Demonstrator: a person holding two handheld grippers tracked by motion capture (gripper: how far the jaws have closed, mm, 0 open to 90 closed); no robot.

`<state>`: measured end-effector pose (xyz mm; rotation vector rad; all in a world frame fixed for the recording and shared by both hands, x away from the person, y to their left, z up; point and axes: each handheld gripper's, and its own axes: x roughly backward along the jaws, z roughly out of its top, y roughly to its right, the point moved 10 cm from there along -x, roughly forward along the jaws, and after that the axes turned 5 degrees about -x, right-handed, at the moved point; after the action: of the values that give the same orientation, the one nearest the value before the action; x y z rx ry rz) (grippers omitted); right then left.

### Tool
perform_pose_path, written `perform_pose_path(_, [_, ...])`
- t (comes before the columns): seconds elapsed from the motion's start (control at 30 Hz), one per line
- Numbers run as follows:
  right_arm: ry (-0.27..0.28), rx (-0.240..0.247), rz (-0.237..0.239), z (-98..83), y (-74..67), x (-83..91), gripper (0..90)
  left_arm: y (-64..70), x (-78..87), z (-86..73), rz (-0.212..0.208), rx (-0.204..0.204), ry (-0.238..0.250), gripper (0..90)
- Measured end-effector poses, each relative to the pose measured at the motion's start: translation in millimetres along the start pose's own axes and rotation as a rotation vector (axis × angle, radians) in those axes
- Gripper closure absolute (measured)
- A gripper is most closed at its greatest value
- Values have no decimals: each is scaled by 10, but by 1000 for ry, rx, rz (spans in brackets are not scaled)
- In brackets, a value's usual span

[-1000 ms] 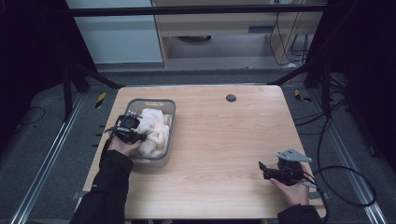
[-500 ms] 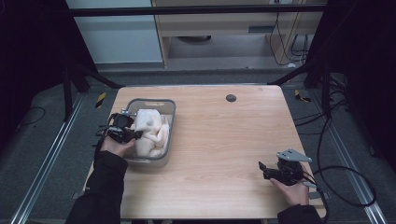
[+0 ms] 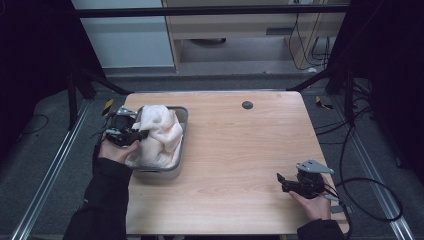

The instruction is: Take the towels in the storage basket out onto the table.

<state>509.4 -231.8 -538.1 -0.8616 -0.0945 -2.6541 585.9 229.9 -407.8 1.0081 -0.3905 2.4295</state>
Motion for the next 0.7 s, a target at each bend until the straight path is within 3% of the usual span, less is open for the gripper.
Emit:
perform_pose_path(0.33, [1, -2, 1, 2, -1, -1, 168, -38, 255, 238, -1, -2, 34, 825])
perform_pose_path(0.7, [6, -2, 2, 9, 3, 7, 168, -4, 493, 484, 8, -49, 39, 825])
